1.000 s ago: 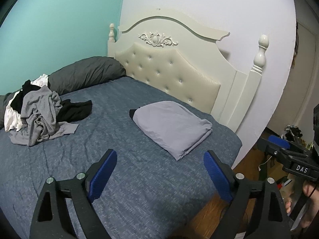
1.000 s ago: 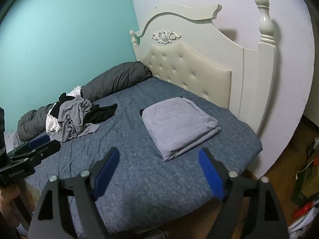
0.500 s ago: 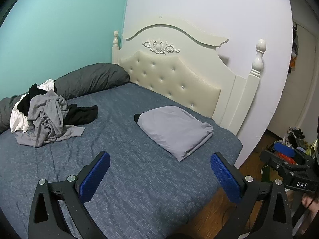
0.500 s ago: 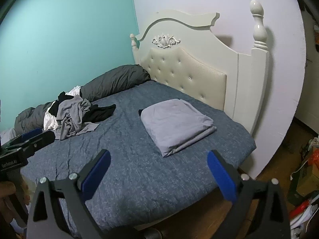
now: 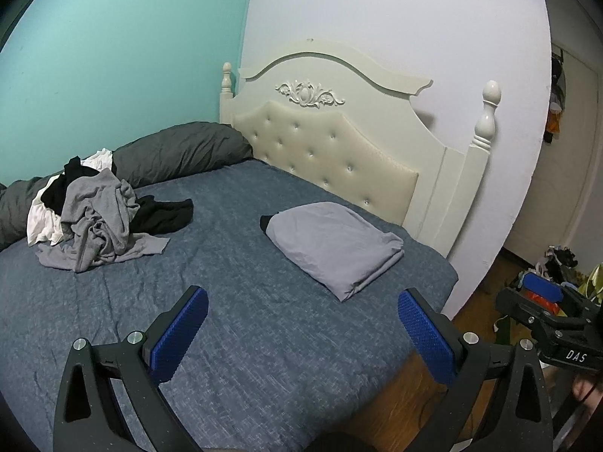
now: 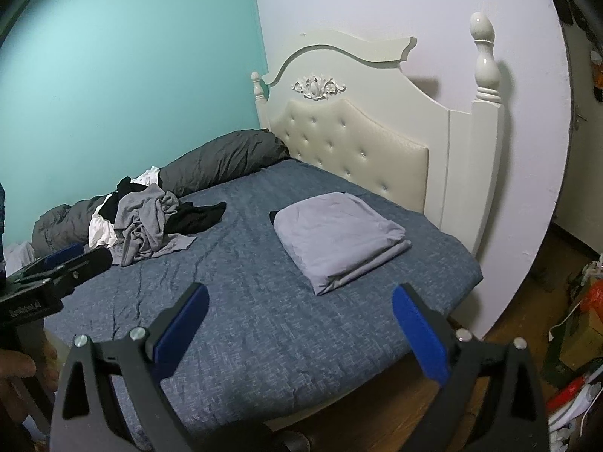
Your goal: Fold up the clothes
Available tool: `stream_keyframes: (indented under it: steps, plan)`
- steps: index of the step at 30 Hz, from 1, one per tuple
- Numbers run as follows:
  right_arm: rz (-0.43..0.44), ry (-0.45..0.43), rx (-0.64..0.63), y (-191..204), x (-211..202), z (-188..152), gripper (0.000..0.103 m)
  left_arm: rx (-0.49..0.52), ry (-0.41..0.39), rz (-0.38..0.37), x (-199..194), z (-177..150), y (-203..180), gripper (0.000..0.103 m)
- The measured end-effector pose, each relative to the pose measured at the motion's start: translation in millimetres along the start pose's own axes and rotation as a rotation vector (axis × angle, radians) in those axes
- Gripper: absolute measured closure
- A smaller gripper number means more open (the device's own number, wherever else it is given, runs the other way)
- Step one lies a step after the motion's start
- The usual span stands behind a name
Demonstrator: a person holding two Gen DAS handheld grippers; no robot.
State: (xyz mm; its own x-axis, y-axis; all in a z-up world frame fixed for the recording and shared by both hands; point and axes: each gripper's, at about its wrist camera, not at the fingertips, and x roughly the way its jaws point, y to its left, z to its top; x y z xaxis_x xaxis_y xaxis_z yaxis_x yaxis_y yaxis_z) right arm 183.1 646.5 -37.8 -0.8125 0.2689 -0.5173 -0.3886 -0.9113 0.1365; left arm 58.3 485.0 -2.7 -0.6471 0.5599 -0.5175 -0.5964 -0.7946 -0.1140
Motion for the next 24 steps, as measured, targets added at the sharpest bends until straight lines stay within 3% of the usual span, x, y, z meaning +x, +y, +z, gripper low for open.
stream_keyframes:
  steps: [24]
  plan:
    - [-0.003, 0.006, -0.006, 4, -1, -9, 0.005, 0.011, 0.018, 0.027, -1, -12, -2, 0.0]
